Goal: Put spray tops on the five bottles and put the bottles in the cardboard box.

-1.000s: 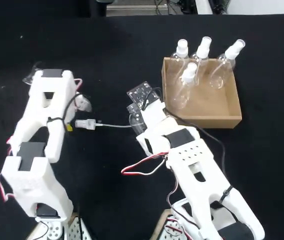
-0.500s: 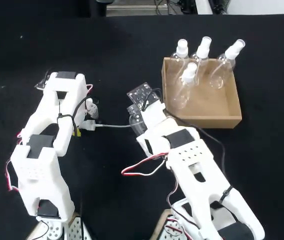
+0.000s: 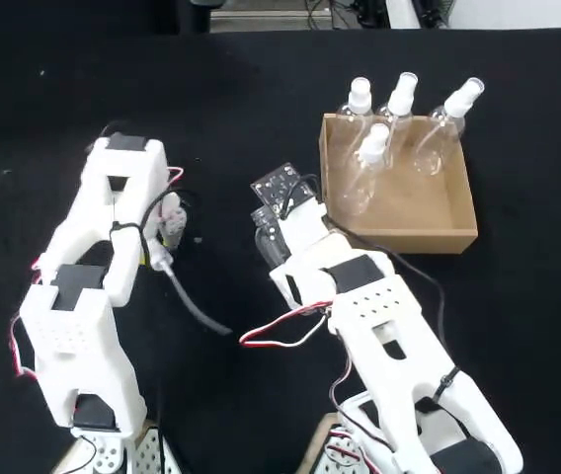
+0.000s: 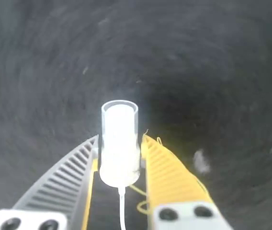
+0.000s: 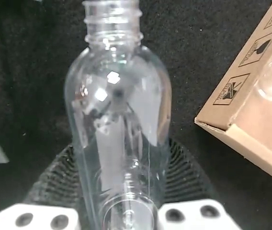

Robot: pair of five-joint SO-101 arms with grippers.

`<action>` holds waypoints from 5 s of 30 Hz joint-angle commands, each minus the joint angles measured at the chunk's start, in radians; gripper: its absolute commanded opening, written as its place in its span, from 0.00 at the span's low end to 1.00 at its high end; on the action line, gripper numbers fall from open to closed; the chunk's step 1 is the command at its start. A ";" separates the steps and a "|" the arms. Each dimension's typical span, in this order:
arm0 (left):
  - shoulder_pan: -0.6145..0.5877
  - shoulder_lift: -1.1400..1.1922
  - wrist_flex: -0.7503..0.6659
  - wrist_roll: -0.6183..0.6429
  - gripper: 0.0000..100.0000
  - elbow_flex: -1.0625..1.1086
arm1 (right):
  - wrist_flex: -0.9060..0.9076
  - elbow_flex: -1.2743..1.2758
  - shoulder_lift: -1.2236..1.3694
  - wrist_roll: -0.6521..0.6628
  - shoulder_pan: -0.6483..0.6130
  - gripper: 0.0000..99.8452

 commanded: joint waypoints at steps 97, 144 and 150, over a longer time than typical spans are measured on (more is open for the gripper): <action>0.366 -0.942 -0.278 -0.382 0.03 -0.254 | -0.292 0.564 -0.986 -0.052 -0.014 0.01; 0.535 -0.637 -0.052 -0.488 0.03 -0.670 | -0.413 0.661 -1.109 -0.044 -0.006 0.01; 0.539 -0.543 0.046 -0.486 0.03 -0.760 | -0.413 0.661 -1.109 -0.049 -0.006 0.01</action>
